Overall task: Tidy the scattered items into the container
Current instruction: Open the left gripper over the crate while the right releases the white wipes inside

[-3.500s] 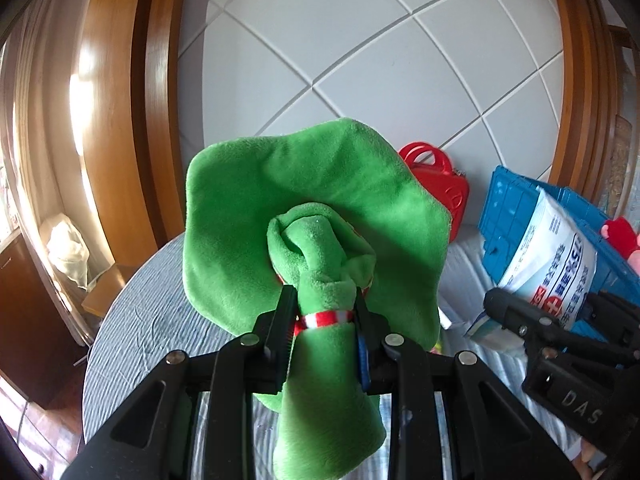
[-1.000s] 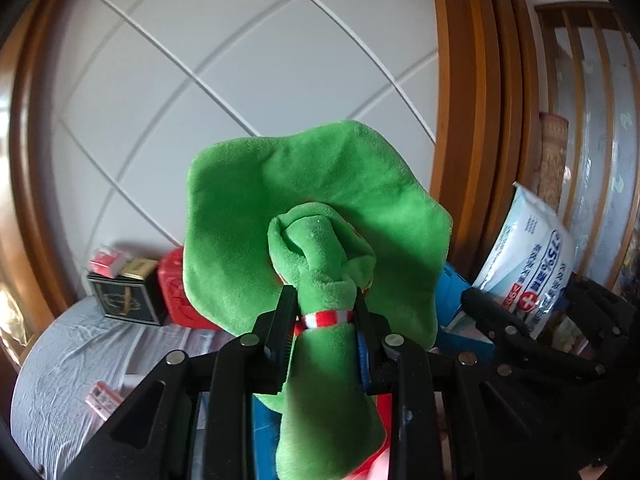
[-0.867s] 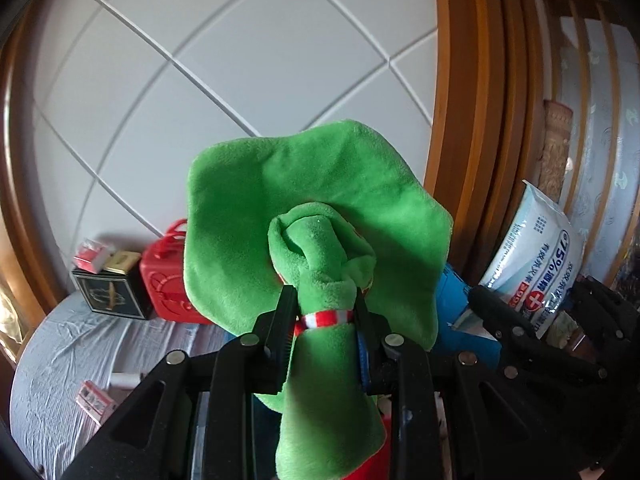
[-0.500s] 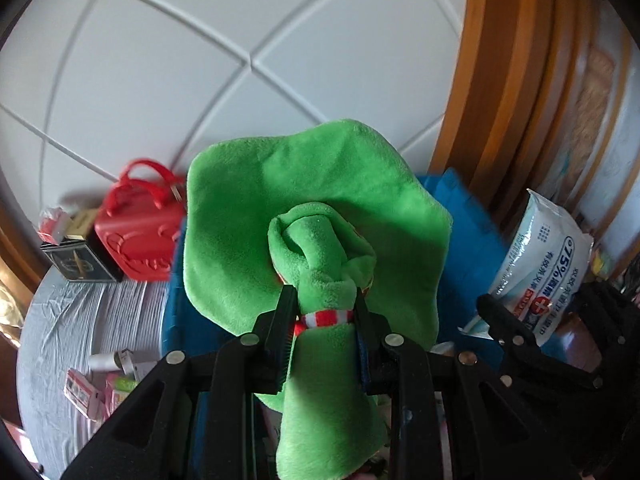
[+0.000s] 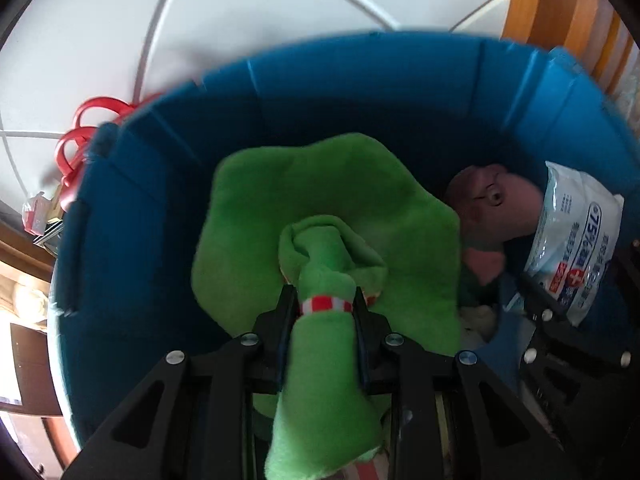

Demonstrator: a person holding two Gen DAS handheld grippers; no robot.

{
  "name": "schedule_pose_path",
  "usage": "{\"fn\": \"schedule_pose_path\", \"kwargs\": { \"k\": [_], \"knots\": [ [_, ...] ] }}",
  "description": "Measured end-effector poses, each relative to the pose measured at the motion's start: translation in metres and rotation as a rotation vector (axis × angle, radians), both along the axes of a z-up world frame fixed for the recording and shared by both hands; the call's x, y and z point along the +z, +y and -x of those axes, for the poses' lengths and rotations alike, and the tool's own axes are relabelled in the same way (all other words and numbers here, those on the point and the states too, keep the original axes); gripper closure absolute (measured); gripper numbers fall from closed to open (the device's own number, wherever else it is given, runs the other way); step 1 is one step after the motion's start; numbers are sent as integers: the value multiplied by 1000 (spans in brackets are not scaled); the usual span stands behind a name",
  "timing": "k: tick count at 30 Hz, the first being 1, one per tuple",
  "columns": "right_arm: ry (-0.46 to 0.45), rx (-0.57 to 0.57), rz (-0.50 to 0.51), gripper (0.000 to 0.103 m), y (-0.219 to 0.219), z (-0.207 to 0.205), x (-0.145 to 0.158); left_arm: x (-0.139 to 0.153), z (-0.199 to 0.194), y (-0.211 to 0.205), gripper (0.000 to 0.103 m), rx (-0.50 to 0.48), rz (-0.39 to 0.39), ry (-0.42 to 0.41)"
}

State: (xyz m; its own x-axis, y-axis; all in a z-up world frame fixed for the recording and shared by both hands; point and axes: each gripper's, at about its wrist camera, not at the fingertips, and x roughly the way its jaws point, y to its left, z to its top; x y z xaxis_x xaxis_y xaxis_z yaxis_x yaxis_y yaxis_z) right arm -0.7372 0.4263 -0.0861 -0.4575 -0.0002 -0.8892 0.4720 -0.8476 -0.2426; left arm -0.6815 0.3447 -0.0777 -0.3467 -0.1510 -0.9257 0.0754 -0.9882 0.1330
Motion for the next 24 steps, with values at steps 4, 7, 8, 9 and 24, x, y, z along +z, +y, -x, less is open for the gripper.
{"fn": "schedule_pose_path", "kwargs": {
  "k": [4,7,8,9,24],
  "knots": [
    [-55,3,-22,54,-7,19,-24,-18,12,-7,78,19,21,-33],
    [-95,4,-15,54,-12,30,-40,-26,18,-11,77,36,16,-56],
    [-103,5,-17,54,-14,33,-44,-27,19,-12,76,42,18,-57],
    [-110,7,-22,54,-15,35,-49,-28,20,-12,73,44,21,-57],
    [-153,6,-11,51,-3,33,-56,-28,17,-2,32,40,35,-62]
  ]
}}
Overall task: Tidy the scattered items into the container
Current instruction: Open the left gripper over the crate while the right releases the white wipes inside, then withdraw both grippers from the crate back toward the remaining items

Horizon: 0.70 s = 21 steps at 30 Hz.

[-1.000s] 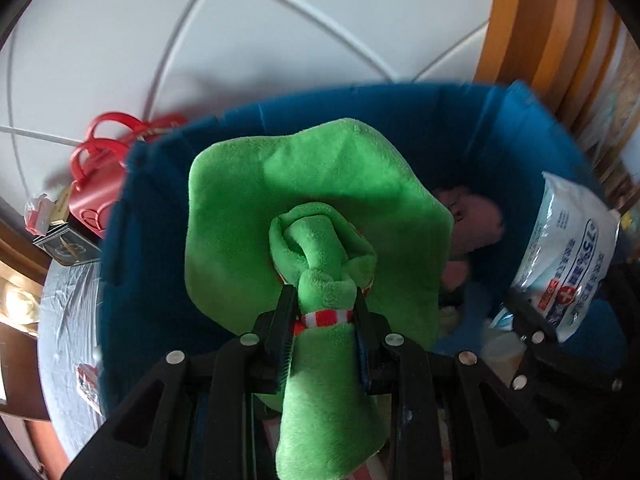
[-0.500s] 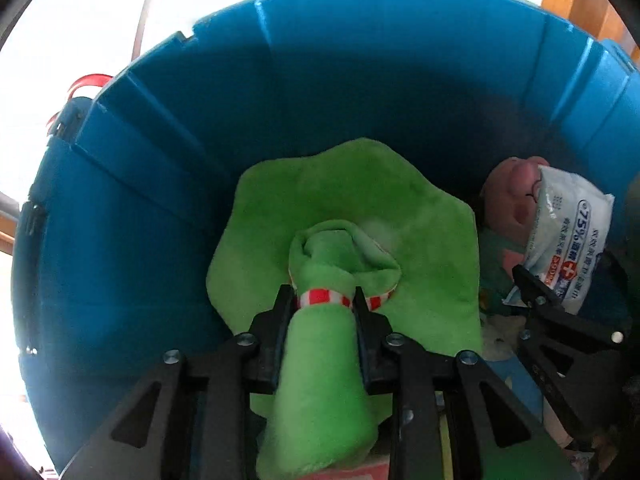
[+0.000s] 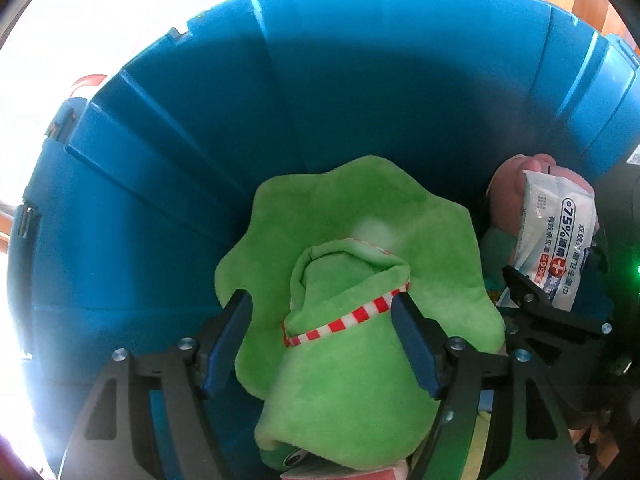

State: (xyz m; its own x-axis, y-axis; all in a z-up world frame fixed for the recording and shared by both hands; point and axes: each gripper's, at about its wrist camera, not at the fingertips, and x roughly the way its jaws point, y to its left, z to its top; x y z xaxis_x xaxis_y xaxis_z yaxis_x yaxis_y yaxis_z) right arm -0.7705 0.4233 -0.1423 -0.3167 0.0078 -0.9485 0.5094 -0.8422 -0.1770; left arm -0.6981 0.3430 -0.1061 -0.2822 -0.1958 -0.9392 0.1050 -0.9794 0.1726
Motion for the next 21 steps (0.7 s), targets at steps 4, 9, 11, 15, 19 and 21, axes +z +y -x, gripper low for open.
{"fn": "schedule_pose_path", "kwargs": {
  "k": [4,9,11,15,19,21],
  "knots": [
    [2,-2,-1,47,6,-5,6,-10,11,-34,32,-5,1,-1],
    [12,-4,5,39,17,-14,19,-9,10,-35,32,-3,-7,-4],
    [13,-3,4,39,21,-17,24,-8,9,-36,32,1,-14,-10],
    [19,-3,-1,38,29,-27,39,2,5,-37,32,0,-42,-18],
    [43,0,-6,30,40,-43,67,25,-5,-41,32,-4,-61,-4],
    [58,2,-5,27,21,-36,90,38,-12,-44,32,-10,-64,5]
  ]
}}
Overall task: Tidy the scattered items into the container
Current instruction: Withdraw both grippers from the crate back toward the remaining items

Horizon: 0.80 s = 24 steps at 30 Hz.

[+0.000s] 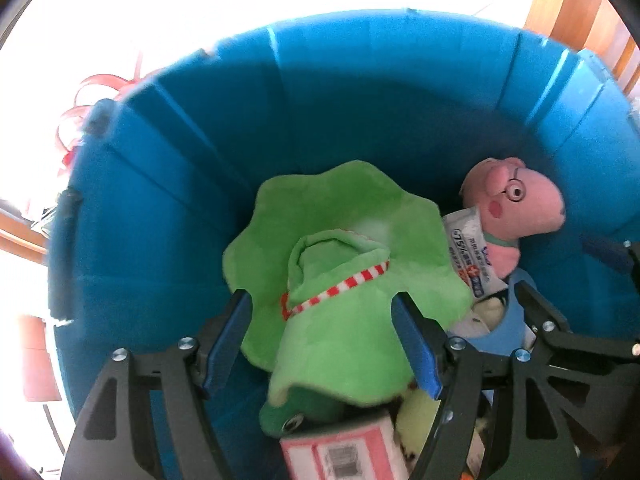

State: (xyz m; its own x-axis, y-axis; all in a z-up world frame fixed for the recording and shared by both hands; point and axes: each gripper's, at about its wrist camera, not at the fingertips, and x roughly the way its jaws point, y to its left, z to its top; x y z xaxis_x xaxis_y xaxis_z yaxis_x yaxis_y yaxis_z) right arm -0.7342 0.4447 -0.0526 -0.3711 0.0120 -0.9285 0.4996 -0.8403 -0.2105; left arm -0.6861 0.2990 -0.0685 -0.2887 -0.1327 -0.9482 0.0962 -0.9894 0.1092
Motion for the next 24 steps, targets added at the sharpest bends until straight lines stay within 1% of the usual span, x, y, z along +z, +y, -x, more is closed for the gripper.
{"fn": "schedule_pose_path", "kwargs": {
  "k": [2,3,4,6,7,8,9,10,13,14,18,24],
  "knots": [
    [21,-4,5,24,-18,4,24,15,-9,-2,32,-5,3,18],
    [29,-8,9,21,-29,17,35,17,-8,-1,32,-10,-2,26],
    [38,-12,13,16,-32,18,48,28,-15,-3,32,-18,-14,38],
    [57,-12,22,15,-27,-3,61,49,-27,-6,32,-30,-28,66],
    [69,-10,26,14,-27,-5,59,60,-34,-6,32,-33,-27,86],
    [79,-8,30,14,-27,-10,63,71,-43,-8,32,-39,-29,107],
    [88,-7,34,11,-24,-8,59,81,-51,-8,32,-46,-31,125],
    [98,-4,37,8,-22,-12,64,87,-58,-7,31,-51,-32,138],
    [131,8,39,6,-16,-46,98,111,-88,-8,31,-79,-33,168],
    [139,13,44,6,-14,-54,105,119,-100,-9,31,-87,-31,179],
    [155,25,75,5,-5,-81,124,136,-139,-6,31,-102,-20,210],
    [165,12,67,5,10,-111,142,149,-184,8,31,-130,-11,226]
  ]
}}
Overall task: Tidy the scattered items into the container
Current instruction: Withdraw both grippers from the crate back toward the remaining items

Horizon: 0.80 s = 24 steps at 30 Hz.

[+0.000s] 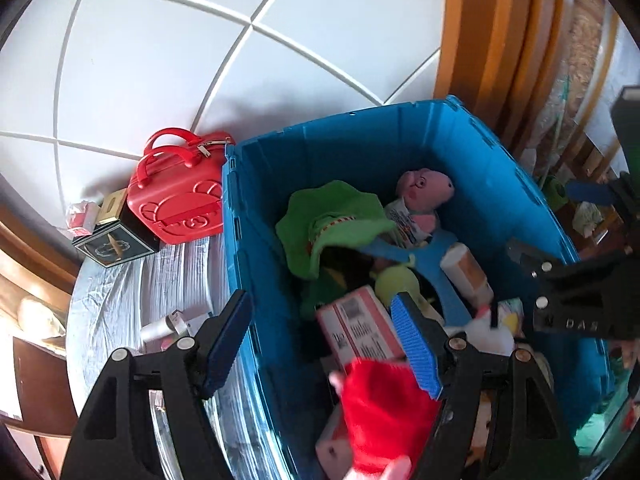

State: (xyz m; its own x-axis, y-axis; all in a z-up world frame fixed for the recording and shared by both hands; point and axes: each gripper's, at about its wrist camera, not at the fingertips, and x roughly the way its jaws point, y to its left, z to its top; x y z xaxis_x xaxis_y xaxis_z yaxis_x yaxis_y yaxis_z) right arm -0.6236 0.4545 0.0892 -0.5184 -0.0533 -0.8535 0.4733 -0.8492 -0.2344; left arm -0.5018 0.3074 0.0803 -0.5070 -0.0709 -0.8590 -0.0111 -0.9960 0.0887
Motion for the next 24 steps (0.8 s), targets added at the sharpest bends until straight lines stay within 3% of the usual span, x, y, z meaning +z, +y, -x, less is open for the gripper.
{"fn": "schedule_pose_path", "kwargs": {
  "k": [8,13,24],
  "knots": [
    [19,-65,-22,5,12,-55,13,12,-53,4,31,-44,-29,31],
    [48,-124,-28,4,6,-104,25,15,-96,-19,31,-73,-43,50],
    [84,-173,10,2,-72,-215,10,-6,-185,-104,31,-99,-4,58]
  ]
}}
